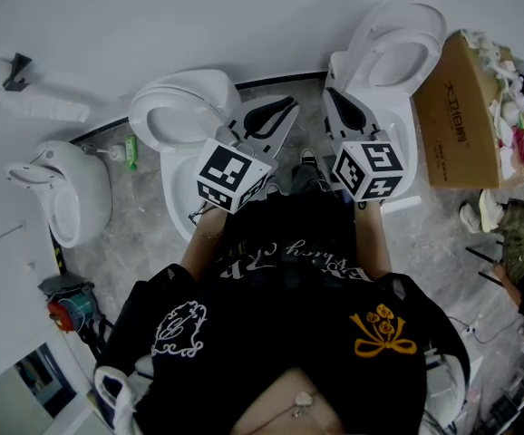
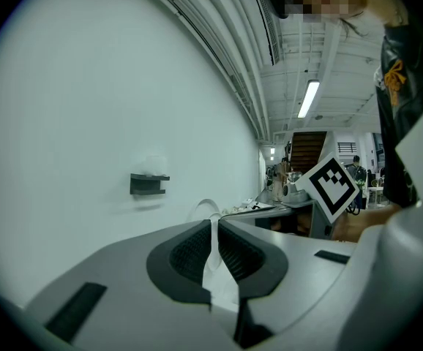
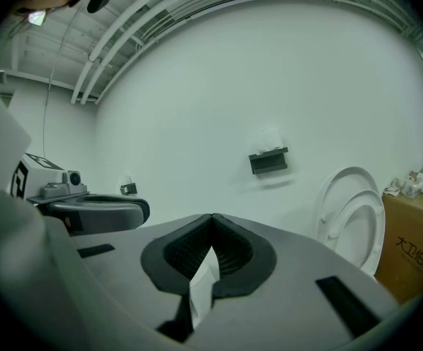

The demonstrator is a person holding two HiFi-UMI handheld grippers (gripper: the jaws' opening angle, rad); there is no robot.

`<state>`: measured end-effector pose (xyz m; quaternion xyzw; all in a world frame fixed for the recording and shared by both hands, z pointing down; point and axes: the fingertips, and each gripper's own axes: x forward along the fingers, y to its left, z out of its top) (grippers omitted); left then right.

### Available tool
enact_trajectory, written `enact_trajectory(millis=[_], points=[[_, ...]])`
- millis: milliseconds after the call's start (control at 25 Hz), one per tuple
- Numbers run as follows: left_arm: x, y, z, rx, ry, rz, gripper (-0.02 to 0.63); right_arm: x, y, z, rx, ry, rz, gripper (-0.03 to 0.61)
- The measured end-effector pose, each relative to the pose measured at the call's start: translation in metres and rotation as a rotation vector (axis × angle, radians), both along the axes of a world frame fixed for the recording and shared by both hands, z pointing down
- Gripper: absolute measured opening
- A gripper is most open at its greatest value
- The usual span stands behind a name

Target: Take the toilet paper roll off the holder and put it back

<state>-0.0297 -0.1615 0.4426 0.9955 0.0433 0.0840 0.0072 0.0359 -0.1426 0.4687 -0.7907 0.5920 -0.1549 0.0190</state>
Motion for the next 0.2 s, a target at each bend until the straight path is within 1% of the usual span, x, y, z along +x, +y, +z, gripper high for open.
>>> enact_trajectory(millis=[200], points=[[-0.0002, 0.0007, 0.0015, 0.000, -0.001, -0.002, 0.038, -0.0001, 0.0008, 0.0034, -0.006, 0.001, -0.002, 0.014]])
